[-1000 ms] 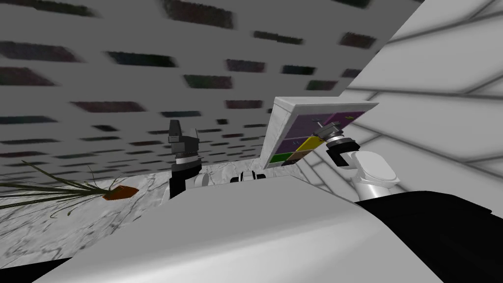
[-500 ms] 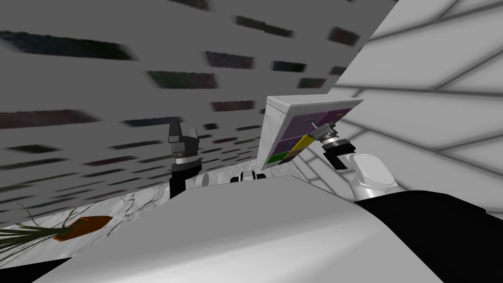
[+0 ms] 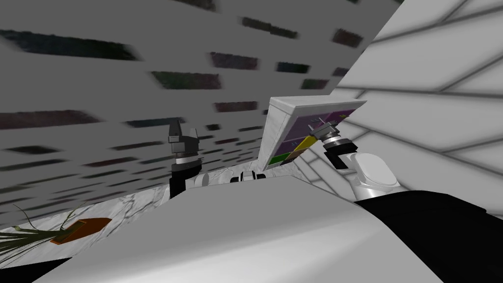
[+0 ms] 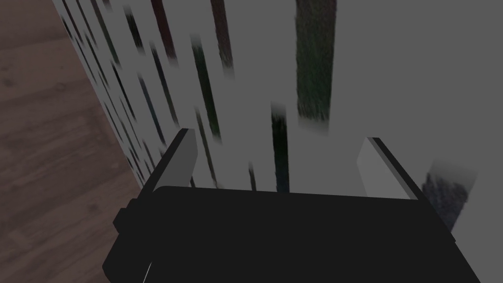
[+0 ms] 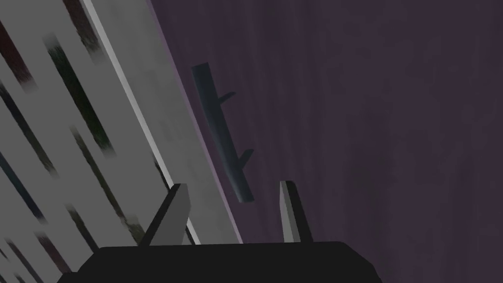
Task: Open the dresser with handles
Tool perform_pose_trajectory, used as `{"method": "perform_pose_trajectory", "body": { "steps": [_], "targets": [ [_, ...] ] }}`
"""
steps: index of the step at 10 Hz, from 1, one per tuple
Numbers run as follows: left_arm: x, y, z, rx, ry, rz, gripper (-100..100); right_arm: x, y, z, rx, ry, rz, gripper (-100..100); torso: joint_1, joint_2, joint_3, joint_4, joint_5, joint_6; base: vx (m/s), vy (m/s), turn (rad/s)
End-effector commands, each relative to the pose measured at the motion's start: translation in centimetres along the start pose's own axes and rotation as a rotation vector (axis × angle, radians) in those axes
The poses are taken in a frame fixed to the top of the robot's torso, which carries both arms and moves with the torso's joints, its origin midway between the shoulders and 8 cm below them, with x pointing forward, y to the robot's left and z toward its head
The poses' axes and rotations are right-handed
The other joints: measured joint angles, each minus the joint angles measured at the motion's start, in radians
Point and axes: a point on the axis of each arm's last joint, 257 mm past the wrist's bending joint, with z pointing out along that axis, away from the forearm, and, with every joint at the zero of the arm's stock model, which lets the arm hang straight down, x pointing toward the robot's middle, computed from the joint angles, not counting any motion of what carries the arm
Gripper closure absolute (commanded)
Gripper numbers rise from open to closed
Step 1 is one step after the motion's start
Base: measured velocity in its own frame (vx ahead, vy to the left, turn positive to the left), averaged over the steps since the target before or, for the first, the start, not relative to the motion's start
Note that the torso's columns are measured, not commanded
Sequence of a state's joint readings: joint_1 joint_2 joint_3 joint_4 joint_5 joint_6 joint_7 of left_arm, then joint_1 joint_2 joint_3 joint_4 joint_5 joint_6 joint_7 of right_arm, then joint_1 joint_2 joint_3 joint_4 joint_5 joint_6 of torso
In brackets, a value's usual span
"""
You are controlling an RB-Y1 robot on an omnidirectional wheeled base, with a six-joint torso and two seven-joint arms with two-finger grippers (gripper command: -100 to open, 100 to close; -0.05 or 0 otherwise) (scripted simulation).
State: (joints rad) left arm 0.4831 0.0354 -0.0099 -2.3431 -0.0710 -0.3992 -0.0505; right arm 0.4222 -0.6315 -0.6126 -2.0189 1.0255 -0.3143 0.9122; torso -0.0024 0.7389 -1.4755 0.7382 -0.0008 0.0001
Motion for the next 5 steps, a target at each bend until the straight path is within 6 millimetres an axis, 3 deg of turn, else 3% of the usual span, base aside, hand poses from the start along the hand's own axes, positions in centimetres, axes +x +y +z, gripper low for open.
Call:
{"method": "perform_pose_trajectory", "body": {
  "steps": [1, 4, 5],
  "targets": [
    [0.00, 0.00, 0.01, 0.000, 0.000, 0.000, 0, -0.58, -0.28, -0.05, -0.001, -0.015, 0.002, 100, 0.000, 0.008, 0.004, 0.005, 0.003, 0.002, -0.186, -0.034, -0.080],
    [0.00, 0.00, 0.01, 0.000, 0.000, 0.000, 0, -0.94, -0.50, -0.10, -0.003, -0.023, 0.003, 100, 0.003, 0.000, 0.000, 0.000, 0.001, 0.000, -0.147, -0.035, -0.040],
    [0.00, 0.00, 0.00, 0.000, 0.000, 0.000, 0, -0.44, -0.11, -0.18, -0.005, -0.009, -0.002, -100, 0.004, -0.007, -0.004, -0.002, 0.001, -0.001, 0.061, 0.034, 0.057]
  ]
}}
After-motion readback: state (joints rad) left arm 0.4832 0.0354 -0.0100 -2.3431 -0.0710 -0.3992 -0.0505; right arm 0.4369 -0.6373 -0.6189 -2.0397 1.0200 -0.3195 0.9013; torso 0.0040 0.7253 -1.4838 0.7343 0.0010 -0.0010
